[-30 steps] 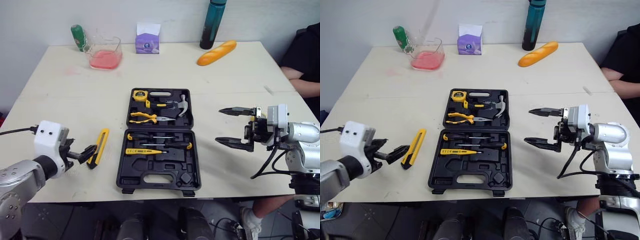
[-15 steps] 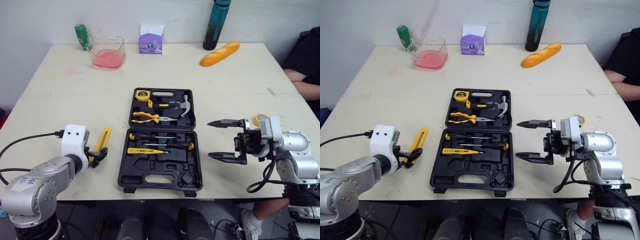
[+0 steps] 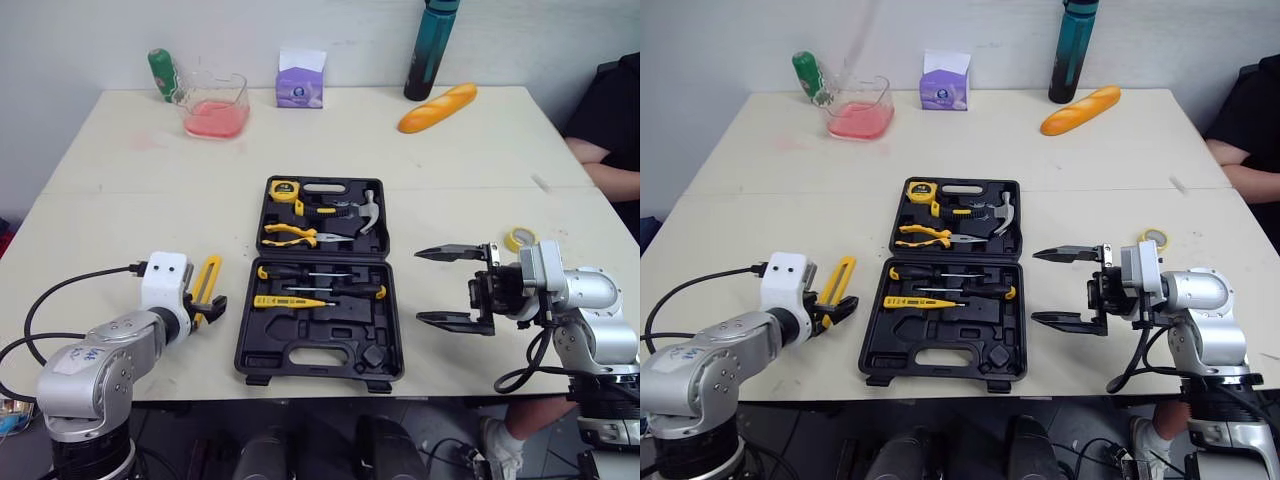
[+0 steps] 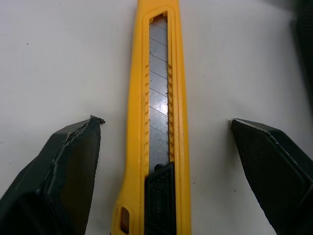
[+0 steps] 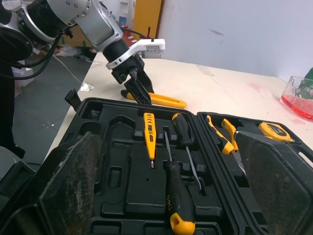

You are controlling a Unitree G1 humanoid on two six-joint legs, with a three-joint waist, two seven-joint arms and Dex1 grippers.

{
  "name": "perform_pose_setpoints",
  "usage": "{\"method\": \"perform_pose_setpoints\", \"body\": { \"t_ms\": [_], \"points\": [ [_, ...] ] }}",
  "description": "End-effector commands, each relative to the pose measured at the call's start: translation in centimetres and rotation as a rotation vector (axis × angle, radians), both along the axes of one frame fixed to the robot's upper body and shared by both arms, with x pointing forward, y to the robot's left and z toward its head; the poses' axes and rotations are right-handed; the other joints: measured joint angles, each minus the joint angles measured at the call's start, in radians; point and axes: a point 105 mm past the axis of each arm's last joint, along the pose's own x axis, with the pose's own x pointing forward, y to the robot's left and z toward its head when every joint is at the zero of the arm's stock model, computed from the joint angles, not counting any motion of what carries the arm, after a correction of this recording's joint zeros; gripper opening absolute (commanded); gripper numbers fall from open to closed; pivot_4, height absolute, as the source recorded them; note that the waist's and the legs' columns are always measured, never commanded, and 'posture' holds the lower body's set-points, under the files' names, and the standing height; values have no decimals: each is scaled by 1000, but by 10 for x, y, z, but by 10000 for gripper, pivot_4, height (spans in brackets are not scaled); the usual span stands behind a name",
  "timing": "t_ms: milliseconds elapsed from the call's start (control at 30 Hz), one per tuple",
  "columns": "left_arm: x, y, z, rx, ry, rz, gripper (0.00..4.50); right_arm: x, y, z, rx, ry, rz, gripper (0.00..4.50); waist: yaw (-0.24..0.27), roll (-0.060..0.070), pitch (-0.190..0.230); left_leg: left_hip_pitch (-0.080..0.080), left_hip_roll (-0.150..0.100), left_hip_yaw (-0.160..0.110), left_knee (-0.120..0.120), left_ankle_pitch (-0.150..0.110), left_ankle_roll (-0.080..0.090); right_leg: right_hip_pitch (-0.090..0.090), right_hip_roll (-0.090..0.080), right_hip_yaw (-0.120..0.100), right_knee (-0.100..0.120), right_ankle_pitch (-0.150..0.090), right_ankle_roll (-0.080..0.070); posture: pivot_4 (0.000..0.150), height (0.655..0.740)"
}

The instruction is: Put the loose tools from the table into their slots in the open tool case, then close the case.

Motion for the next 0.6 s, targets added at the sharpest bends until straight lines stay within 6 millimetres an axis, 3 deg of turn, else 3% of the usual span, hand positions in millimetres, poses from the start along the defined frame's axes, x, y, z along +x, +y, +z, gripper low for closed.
{"method": "perform_pose_setpoints", "body": {
  "t_ms": [33, 67, 167, 367, 600],
  "points": [
    [-5, -3, -22, -18, 92, -19, 44337, -6, 5, 8, -11, -71, 23, 45000, 3, 2, -1, 0, 0, 0, 0, 0, 0, 0, 0, 0, 0, 0, 0, 1500, 7400],
    [-6, -3, -24, -20, 98, -20, 44337, -7, 5, 8, -11, -72, 23, 45000, 3, 3, -2, 0, 0, 0, 0, 0, 0, 0, -1, 0, 0, 0, 0, 1500, 7400],
    [-8, 2, -30, -20, 106, 9, 36516, -7, 6, 8, -13, -77, 22, 45000, 3, 3, -2, 1, -1, 0, 0, 0, 0, 1, -1, 0, 0, 0, 0, 1500, 7400],
    [-12, 8, -35, -26, 108, 34, 12551, -7, 6, 10, -15, -80, 14, 45000, 1, 4, -2, 1, -1, 0, 0, 0, 0, 1, -1, 0, 0, 0, 0, 1500, 7400],
    [-11, 16, -28, -18, 67, 45, 12567, -7, 8, 10, -24, -78, 9, 45000, -1, 5, -3, 1, 0, 0, -1, 0, 0, 0, -4, 0, 0, 0, 0, 1500, 7400]
  ]
}}
